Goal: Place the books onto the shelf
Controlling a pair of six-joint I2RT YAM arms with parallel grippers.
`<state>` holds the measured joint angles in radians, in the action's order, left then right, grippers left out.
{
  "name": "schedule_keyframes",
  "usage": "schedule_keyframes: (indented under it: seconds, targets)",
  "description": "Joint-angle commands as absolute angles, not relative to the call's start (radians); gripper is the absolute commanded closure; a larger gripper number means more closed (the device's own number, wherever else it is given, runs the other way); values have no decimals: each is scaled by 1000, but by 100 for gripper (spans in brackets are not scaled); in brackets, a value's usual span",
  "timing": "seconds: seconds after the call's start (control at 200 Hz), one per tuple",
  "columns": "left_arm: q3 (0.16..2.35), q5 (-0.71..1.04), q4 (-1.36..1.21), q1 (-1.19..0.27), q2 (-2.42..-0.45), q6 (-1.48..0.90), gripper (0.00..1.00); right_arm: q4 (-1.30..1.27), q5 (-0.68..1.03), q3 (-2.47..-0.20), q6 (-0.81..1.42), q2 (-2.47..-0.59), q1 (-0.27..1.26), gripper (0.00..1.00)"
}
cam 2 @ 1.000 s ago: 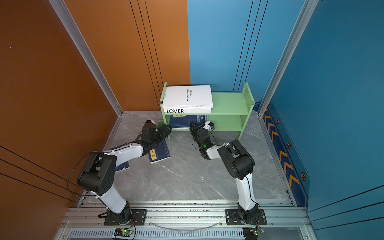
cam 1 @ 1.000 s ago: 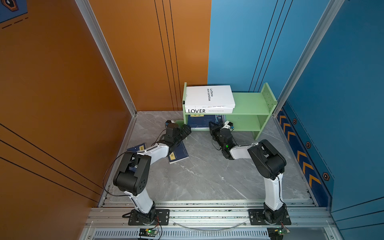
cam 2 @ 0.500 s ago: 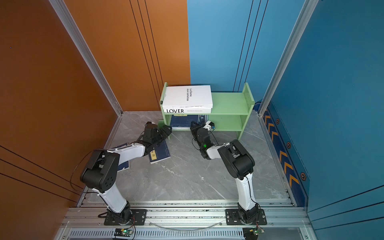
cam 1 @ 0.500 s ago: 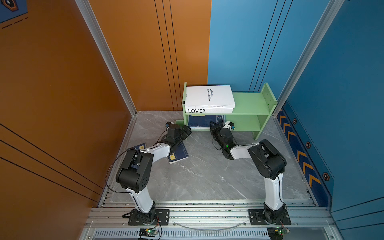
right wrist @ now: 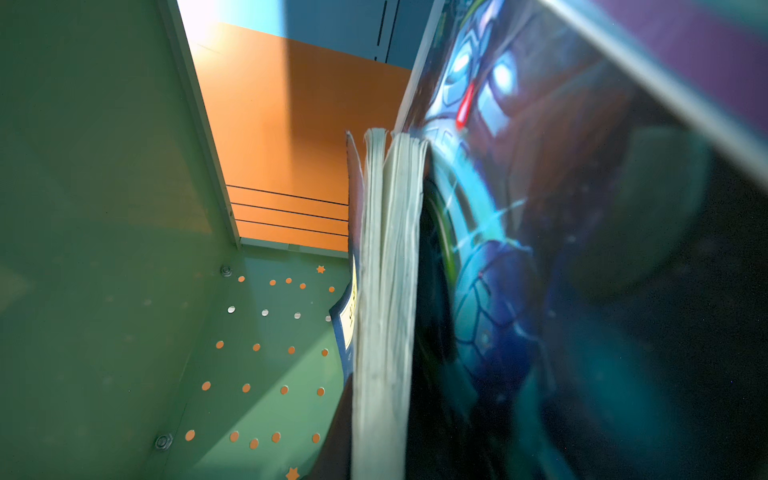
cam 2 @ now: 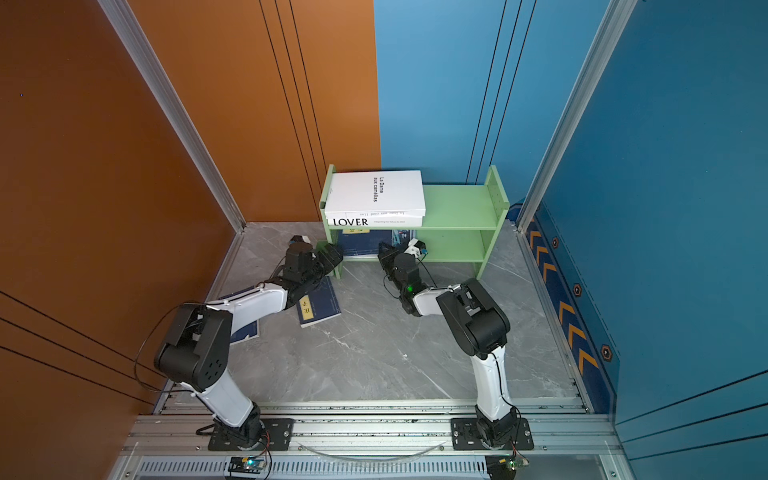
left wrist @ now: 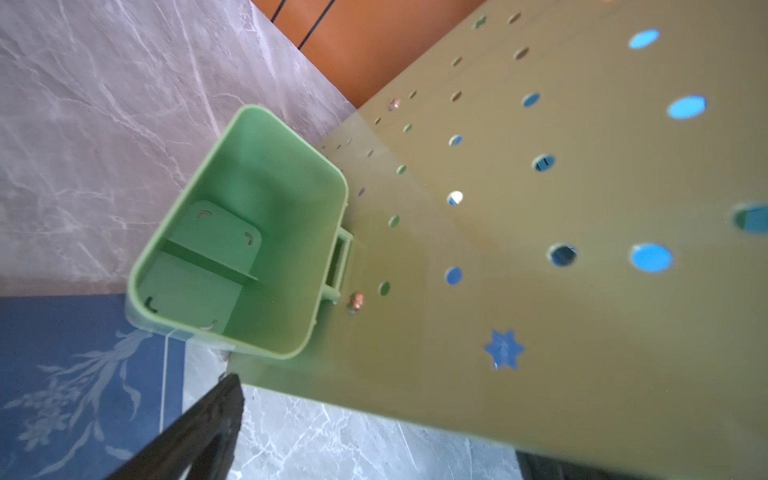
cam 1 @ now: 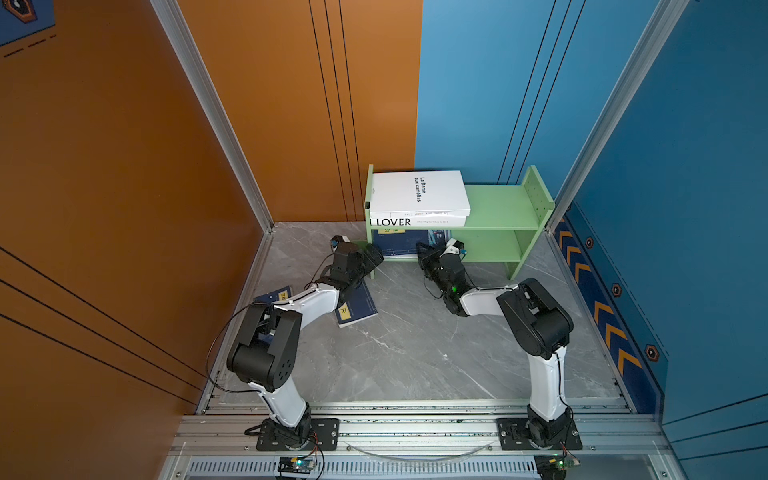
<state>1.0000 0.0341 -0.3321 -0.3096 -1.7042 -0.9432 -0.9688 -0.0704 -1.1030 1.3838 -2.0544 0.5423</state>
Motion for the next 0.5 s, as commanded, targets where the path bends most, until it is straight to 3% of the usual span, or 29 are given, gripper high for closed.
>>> schedule_keyframes:
  seconds: [0.0, 0.496]
  targets:
    - [1054, 52, -317, -293, -1731, -958, 2, -914, -45, -1074, 1338, -2043, 531, 90]
    - [1092, 47, -319, -304, -1788, -986, 2, -914, -52, -1069, 1347, -2039, 523, 90]
